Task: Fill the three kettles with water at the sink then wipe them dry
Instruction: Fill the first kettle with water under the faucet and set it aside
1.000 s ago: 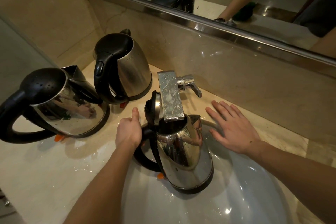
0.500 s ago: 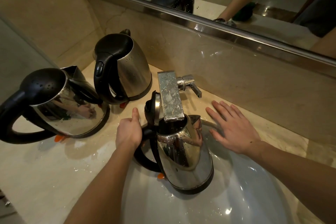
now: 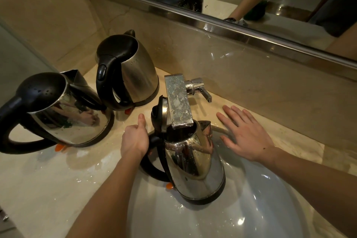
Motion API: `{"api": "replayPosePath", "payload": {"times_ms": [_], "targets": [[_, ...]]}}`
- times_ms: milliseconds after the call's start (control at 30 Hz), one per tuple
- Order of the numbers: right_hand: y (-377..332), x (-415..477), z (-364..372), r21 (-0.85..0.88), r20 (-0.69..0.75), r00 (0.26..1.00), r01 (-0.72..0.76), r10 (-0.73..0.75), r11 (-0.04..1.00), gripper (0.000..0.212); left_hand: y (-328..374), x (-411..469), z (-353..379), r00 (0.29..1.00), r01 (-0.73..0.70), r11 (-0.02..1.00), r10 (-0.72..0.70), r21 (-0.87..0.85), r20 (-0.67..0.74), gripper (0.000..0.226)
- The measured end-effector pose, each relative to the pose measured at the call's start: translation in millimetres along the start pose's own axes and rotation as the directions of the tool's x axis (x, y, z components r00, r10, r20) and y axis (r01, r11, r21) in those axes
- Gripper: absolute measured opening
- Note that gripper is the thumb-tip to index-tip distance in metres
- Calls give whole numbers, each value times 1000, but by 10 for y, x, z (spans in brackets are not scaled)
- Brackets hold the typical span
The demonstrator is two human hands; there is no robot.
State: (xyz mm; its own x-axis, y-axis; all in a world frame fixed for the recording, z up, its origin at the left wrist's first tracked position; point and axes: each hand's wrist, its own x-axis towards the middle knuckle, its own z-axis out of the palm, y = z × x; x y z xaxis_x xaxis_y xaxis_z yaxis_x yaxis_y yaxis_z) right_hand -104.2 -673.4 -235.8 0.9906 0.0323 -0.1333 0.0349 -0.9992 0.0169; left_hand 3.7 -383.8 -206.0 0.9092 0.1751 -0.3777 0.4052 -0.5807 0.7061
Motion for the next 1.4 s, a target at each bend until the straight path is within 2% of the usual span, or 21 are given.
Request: {"api": "replayPosePath", "payload": {"times_ms": [1400], "targets": [[-6,10,2,-7,21,1000,-13,14,1000,70,21,-25,-4,1000,-12,1000,12,-10,-6,56]]}}
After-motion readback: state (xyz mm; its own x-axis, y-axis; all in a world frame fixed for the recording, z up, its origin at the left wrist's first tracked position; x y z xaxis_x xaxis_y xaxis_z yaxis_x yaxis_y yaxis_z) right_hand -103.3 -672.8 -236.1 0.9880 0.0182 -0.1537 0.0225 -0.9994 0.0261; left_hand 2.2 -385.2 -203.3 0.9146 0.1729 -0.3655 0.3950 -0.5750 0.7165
